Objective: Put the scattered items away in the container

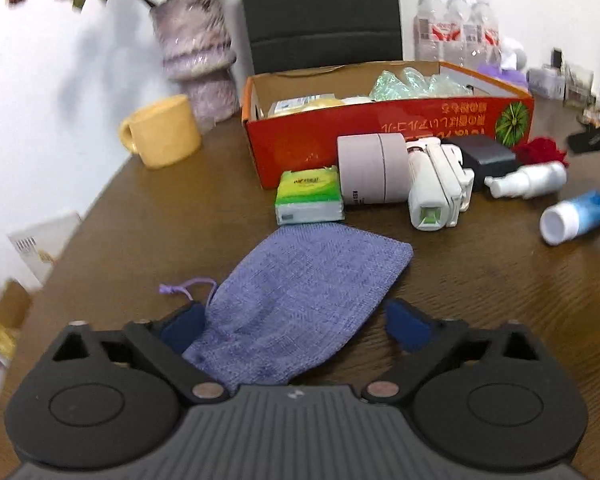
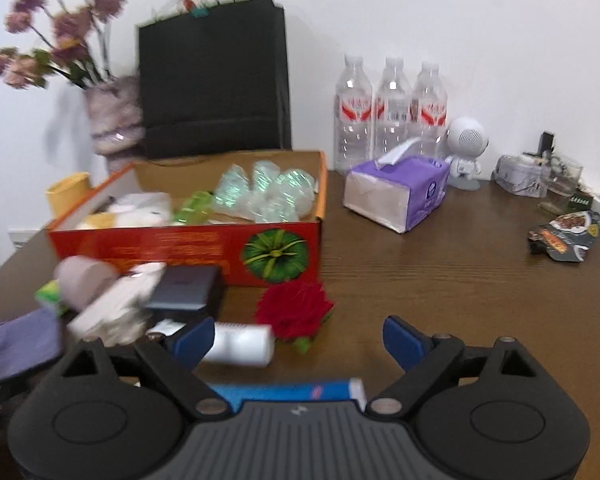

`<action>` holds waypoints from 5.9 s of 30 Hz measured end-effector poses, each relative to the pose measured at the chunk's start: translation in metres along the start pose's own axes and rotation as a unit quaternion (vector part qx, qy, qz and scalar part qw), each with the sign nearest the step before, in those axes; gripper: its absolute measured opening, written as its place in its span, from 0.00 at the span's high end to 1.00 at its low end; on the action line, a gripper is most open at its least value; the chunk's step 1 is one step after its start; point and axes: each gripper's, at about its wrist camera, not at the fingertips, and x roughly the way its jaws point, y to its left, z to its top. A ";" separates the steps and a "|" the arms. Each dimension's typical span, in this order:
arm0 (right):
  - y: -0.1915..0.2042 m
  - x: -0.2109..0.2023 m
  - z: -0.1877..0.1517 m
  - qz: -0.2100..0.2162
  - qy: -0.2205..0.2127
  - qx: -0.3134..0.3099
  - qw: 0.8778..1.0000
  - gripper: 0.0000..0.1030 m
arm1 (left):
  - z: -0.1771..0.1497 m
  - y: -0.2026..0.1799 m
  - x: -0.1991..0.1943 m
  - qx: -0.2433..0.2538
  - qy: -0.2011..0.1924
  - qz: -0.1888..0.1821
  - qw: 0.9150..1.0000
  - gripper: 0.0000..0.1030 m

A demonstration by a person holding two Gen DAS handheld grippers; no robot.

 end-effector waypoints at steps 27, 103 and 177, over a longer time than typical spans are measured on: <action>0.011 -0.011 0.086 0.066 -0.052 -0.003 0.996 0.52 | 0.162 -0.005 -0.060 -0.054 -0.161 -0.111 0.979 0.82; 0.063 -0.067 -0.085 0.071 0.017 0.031 0.997 0.00 | -0.022 -0.054 -0.051 -0.052 -0.029 -0.028 0.998 0.00; 0.081 -0.054 -0.101 0.001 0.026 -0.024 0.999 0.00 | -0.027 -0.055 -0.031 -0.065 -0.002 -0.025 0.998 0.00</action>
